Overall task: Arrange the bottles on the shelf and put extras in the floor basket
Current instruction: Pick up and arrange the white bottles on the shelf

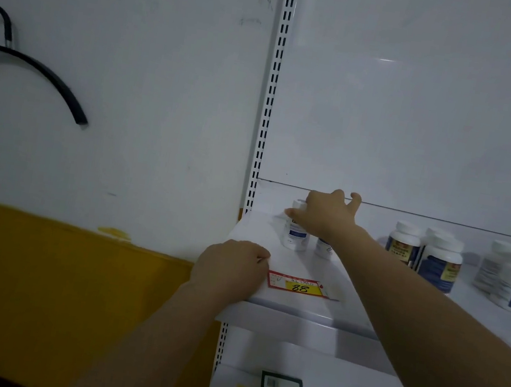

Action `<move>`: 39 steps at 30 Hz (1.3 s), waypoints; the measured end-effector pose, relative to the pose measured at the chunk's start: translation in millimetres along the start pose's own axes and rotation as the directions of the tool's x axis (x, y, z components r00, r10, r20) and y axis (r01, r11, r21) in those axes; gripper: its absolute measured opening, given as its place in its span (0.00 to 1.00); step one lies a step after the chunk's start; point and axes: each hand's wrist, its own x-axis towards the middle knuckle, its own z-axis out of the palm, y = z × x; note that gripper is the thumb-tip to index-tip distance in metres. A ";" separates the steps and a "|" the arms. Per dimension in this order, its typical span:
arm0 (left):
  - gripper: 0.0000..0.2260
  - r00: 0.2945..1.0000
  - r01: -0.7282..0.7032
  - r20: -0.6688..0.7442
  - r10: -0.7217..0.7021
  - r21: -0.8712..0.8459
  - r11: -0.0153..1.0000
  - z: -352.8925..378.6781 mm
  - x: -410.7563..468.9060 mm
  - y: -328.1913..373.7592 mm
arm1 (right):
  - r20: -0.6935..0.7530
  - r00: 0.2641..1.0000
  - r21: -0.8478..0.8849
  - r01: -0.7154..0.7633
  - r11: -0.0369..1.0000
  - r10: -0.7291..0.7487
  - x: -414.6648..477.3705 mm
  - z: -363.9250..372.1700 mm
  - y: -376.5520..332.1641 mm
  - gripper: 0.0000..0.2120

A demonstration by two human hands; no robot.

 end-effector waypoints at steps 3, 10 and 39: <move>0.15 1.000 0.009 0.001 -0.009 -0.014 1.000 -1.3 1.0 0.8 | -0.021 1.000 0.051 0.004 0.999 -0.003 -1.6 -2.1 1.0 0.25; 0.23 0.998 0.020 -0.051 -0.034 -0.259 0.966 -16.1 10.2 15.3 | -0.128 0.991 0.306 0.071 0.949 -0.033 -14.7 -49.2 4.6 0.21; 0.22 0.992 -0.113 -0.065 0.111 -0.851 0.513 -6.5 -12.5 116.6 | -0.008 0.993 0.985 0.028 0.172 -0.117 -102.2 -88.8 96.1 0.17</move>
